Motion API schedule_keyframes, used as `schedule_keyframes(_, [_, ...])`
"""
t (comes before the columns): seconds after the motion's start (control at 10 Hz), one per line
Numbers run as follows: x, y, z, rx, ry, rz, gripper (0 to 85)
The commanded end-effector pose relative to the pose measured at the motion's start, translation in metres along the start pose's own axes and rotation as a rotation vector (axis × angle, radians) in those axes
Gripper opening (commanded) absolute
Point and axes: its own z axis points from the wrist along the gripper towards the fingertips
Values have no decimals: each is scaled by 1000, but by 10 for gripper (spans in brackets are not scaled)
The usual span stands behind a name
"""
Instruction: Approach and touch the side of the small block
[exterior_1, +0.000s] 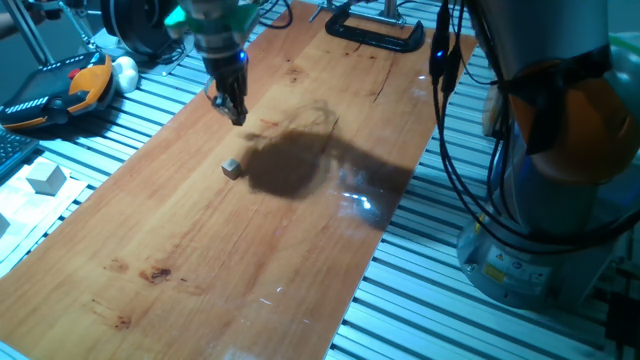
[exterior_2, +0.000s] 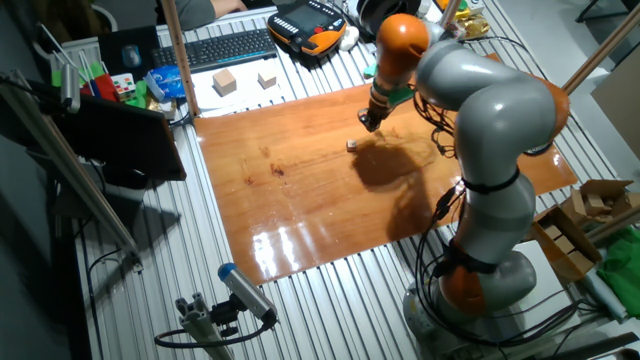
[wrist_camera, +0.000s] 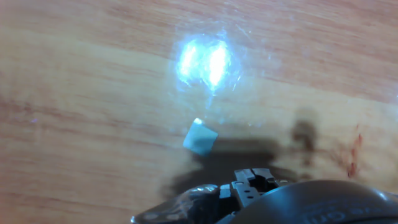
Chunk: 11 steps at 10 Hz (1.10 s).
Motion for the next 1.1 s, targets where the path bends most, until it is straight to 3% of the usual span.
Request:
schedule_keyframes(0.0, [-2,-2,6,1,2,-8,7])
schedule_keyframes(0.7, [-12,-5,54,27,-38,-32,7])
schedule_keyframes(1.0, [-13,-4,67,31,-48,-33,7])
